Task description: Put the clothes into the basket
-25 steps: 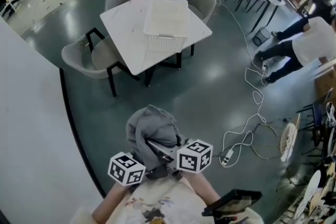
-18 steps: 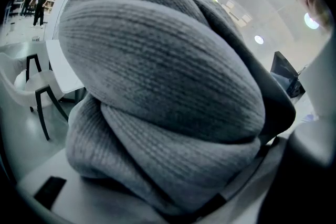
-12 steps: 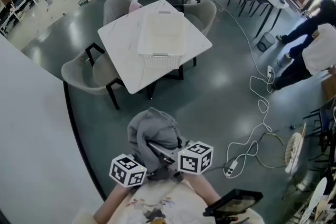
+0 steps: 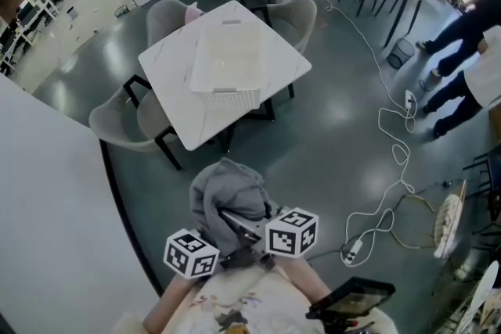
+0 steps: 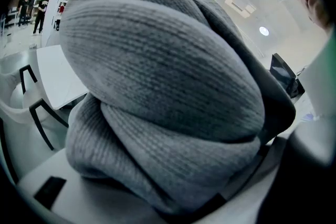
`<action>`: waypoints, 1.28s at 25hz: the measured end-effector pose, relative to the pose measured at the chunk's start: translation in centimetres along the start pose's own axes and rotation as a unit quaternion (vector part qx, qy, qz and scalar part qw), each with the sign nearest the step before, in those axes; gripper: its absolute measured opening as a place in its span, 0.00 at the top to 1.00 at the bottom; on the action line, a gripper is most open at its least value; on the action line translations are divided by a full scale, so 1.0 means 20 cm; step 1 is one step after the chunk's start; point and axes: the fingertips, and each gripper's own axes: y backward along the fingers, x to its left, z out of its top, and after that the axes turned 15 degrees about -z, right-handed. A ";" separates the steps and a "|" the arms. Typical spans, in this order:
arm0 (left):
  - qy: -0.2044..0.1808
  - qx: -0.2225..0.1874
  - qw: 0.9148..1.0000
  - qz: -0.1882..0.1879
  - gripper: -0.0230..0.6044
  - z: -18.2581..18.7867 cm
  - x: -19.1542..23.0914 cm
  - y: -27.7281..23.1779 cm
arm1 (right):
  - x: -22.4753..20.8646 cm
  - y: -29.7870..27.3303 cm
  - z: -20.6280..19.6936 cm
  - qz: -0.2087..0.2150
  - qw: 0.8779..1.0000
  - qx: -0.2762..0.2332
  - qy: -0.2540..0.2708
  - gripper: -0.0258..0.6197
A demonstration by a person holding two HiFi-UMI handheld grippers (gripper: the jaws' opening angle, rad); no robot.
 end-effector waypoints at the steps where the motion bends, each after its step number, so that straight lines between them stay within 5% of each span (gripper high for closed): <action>1: 0.001 0.001 1.000 0.001 0.52 0.00 0.00 -0.01 | -0.01 0.00 0.00 0.000 1.000 0.001 -0.002 0.46; 13: 0.012 0.001 1.000 0.000 0.52 0.16 0.15 -0.03 | -0.09 -0.13 0.16 -0.002 1.000 0.008 -0.008 0.46; 32: -0.002 0.007 1.000 -0.027 0.52 0.86 0.66 0.10 | -0.20 -0.68 0.83 -0.021 1.000 -0.007 -0.008 0.46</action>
